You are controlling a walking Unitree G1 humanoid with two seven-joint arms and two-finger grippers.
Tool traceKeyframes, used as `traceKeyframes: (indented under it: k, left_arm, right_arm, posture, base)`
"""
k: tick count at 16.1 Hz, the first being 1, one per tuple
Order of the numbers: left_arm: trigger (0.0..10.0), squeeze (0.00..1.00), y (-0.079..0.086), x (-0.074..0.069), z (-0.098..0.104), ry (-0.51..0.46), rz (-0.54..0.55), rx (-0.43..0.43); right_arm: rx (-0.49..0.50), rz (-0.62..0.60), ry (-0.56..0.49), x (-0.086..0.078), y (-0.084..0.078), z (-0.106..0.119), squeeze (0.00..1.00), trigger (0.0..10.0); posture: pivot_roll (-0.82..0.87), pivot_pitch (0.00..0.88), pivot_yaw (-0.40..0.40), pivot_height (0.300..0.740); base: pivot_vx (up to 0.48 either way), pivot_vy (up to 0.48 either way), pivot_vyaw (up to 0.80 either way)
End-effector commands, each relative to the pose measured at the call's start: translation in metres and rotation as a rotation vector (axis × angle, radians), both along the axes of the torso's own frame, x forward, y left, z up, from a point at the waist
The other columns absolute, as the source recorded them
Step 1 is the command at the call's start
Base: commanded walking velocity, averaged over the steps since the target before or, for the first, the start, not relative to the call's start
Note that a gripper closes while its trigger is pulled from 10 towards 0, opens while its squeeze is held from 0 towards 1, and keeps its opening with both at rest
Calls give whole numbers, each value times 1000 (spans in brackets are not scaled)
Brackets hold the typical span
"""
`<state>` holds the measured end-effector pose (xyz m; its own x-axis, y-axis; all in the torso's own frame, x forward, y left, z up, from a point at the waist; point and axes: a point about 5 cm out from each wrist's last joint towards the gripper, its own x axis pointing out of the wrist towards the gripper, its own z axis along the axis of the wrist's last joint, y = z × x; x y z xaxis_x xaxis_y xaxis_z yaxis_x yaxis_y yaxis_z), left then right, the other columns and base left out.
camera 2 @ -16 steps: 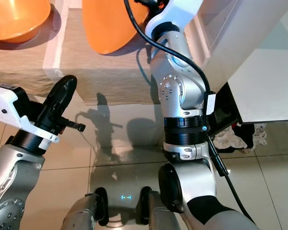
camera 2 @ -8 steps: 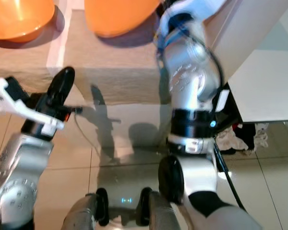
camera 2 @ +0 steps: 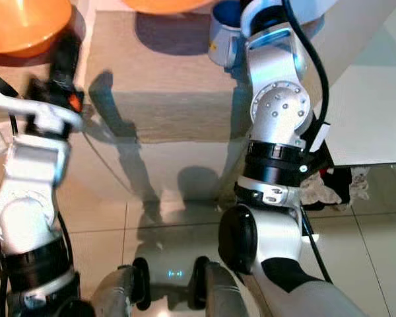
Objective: Setting the table
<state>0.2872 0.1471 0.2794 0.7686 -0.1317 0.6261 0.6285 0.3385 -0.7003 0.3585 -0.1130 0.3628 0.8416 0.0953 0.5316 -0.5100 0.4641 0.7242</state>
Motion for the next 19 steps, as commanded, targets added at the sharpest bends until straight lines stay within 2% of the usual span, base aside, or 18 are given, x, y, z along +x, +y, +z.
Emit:
traceKeyframes:
  k: [1, 3, 7, 13, 14, 19]
  left_arm:
    - [10000, 1000, 3, -5, 5, -34, -25, -45]
    - [10000, 1000, 5, -10, 10, -53, -75, -93]
    - [10000, 1000, 0, -15, 6, -22, -151, -110]
    - [10000, 1000, -9, -25, 15, -65, -263, -143]
    - [10000, 0, -8, -26, 16, -75, -270, -146]
    - [10000, 0, -4, -25, 19, -81, -230, -147]
  right_arm:
    - [42, 52, -114, -12, 0, 20, 0, 0]
    - [41, 108, -137, -14, 4, 19, 0, 0]
    - [19, 231, -189, -23, 18, 18, 0, 0]
    - [1, 297, -216, -31, 28, 18, 0, 0]
    - [-1, 308, -219, -31, 30, 18, 0, 0]
    - [-80, 427, -240, -44, 50, 13, 0, 0]
  posture:
    - [-55, 203, -15, 740]
    - [-46, 202, -15, 740]
    - [-41, 200, -16, 740]
    - [-38, 199, -19, 740]
    - [-39, 199, -19, 740]
    - [-39, 198, -21, 740]
  base:
    - [0, 0, 0]
    - [0, 0, 0]
    - [0, 0, 0]
    - [0, 0, 0]
    - [0, 0, 0]
    - [0, 0, 0]
